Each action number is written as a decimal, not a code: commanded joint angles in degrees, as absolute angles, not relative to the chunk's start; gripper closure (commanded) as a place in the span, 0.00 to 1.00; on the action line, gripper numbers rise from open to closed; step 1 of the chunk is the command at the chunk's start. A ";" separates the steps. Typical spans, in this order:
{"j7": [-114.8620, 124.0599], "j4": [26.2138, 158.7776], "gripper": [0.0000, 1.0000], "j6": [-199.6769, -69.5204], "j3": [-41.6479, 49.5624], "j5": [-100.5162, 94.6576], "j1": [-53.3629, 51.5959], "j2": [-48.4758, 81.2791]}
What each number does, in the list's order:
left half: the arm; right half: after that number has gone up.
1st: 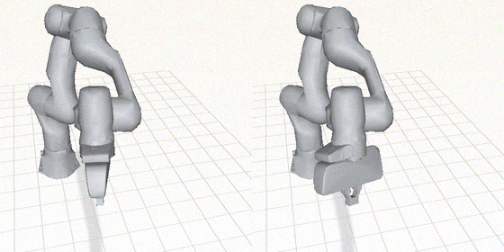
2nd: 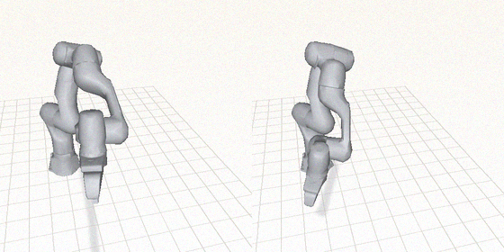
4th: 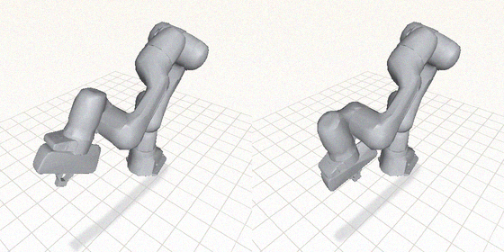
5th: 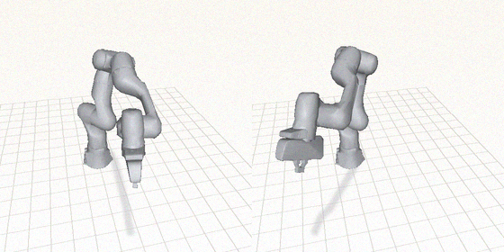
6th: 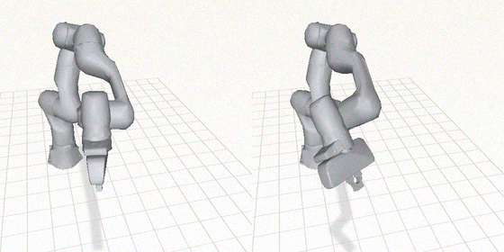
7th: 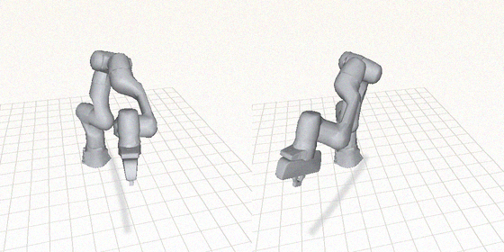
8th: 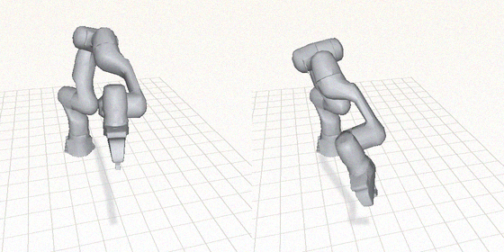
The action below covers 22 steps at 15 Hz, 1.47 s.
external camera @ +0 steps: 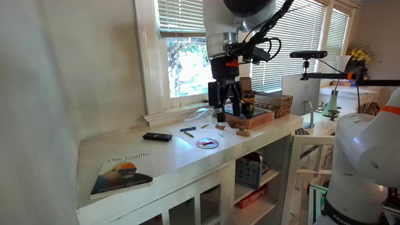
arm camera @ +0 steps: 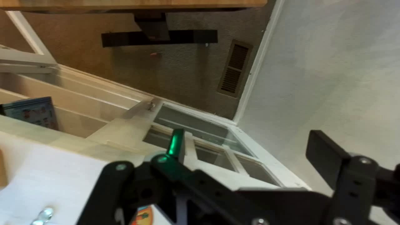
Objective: Put the plastic upright
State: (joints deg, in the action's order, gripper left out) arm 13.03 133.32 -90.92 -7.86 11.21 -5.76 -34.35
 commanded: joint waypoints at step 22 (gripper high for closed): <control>41.05 139.87 0.00 -117.12 -12.63 -44.67 2.53 -24.26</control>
State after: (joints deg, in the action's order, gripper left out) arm 40.62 140.03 -117.73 -14.25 -44.05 4.42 -24.48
